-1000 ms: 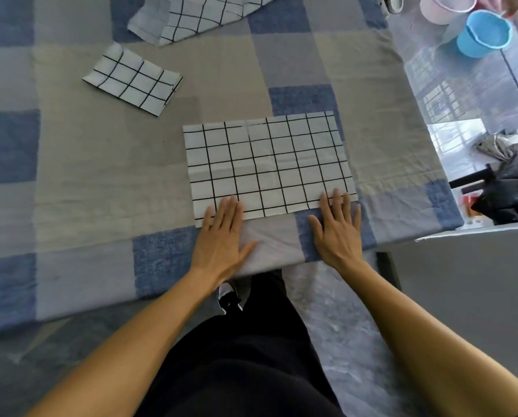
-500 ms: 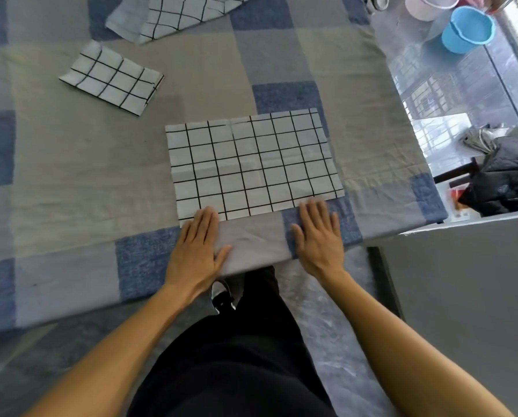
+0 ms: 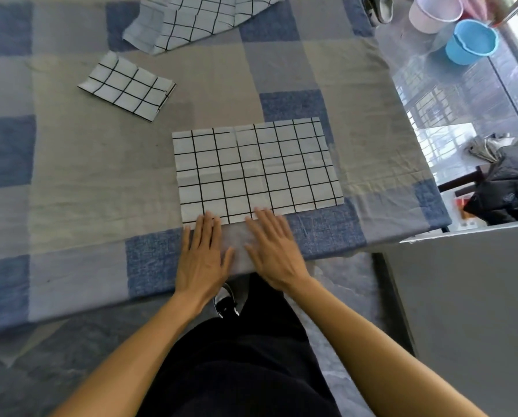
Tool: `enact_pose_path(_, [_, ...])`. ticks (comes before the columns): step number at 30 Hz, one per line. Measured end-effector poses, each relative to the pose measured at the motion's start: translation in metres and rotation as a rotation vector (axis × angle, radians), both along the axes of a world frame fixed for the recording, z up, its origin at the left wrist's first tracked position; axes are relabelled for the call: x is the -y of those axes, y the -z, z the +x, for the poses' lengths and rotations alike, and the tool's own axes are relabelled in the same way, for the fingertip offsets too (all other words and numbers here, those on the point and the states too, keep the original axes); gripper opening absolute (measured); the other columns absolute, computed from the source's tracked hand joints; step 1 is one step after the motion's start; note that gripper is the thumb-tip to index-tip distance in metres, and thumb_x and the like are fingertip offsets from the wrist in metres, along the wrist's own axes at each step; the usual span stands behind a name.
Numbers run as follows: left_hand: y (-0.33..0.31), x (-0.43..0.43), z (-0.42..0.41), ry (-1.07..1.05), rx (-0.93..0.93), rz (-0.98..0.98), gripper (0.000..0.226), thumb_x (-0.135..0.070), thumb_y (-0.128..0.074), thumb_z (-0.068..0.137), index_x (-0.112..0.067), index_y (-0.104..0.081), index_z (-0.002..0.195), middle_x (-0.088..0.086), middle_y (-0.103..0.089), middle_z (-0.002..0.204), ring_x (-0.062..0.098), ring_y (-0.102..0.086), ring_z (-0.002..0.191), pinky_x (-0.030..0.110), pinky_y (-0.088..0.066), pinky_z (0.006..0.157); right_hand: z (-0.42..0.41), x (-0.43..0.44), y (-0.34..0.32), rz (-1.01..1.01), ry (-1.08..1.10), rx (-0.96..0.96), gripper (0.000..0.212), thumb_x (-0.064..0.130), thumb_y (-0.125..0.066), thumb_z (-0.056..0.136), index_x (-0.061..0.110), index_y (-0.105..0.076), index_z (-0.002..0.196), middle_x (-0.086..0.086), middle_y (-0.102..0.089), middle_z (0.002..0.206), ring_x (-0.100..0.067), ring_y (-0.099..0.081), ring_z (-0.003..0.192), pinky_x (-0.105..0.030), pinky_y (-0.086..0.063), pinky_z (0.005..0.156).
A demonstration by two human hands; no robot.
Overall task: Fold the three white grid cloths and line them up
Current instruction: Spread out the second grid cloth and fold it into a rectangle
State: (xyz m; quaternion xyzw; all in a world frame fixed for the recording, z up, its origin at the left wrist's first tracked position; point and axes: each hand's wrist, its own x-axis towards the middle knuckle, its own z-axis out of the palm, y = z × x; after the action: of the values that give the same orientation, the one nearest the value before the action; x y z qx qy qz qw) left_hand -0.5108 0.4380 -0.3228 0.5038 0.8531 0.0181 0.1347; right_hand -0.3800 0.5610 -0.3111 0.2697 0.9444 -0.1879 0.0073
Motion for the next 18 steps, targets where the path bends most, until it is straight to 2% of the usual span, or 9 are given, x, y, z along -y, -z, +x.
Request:
enact_pose_path(5, [-0.004, 0.010, 0.011, 0.021, 0.031, 0.029, 0.066, -0.045, -0.008, 0.100, 0.000, -0.020, 0.147, 0.017, -0.017, 0.154, 0.027, -0.012, 0.144, 0.041, -0.002, 0.117, -0.031, 0.020, 0.006, -0.079, -0.051, 0.052, 0.065, 0.047, -0.013, 0.097, 0.010, -0.024, 0.149, -0.010, -0.017, 0.158, -0.023, -0.004, 0.147, -0.037, 0.005, 0.118])
enact_pose_path(9, [-0.001, 0.012, 0.009, -0.014, 0.025, 0.028, 0.062, -0.041, -0.022, 0.099, -0.001, -0.022, 0.147, 0.018, -0.020, 0.154, 0.028, -0.013, 0.144, 0.045, -0.007, 0.117, -0.029, 0.019, 0.014, -0.081, -0.072, 0.090, 0.064, 0.047, -0.012, 0.097, 0.013, -0.021, 0.150, -0.005, -0.015, 0.159, -0.020, -0.001, 0.147, -0.038, 0.005, 0.119])
enact_pose_path(13, [-0.005, 0.010, 0.008, -0.042, 0.028, 0.013, 0.060, -0.043, -0.029, 0.097, -0.003, -0.030, 0.142, 0.017, -0.035, 0.142, 0.031, -0.031, 0.135, 0.049, -0.022, 0.113, -0.028, 0.020, 0.015, -0.066, -0.060, 0.106, 0.060, 0.046, -0.017, 0.099, 0.016, -0.020, 0.150, -0.003, -0.014, 0.159, -0.017, 0.002, 0.146, -0.036, 0.008, 0.118])
enact_pose_path(16, [-0.007, 0.011, 0.005, -0.063, 0.016, 0.021, 0.063, -0.048, -0.034, 0.095, -0.005, -0.032, 0.141, 0.015, -0.039, 0.134, 0.029, -0.036, 0.127, 0.047, -0.025, 0.112, -0.026, 0.019, 0.012, -0.062, -0.030, 0.104, 0.061, 0.049, -0.015, 0.098, 0.018, -0.025, 0.149, -0.004, -0.015, 0.158, -0.021, -0.002, 0.147, -0.038, 0.004, 0.119])
enact_pose_path(18, [-0.005, 0.014, 0.002, -0.051, 0.005, 0.029, 0.066, -0.050, -0.035, 0.093, -0.005, -0.034, 0.141, 0.015, -0.041, 0.134, 0.029, -0.036, 0.126, 0.049, -0.026, 0.111, -0.017, 0.013, 0.011, -0.044, 0.034, 0.091, 0.059, 0.049, -0.016, 0.098, 0.020, -0.033, 0.147, -0.006, -0.022, 0.157, -0.026, -0.012, 0.146, -0.042, -0.005, 0.119])
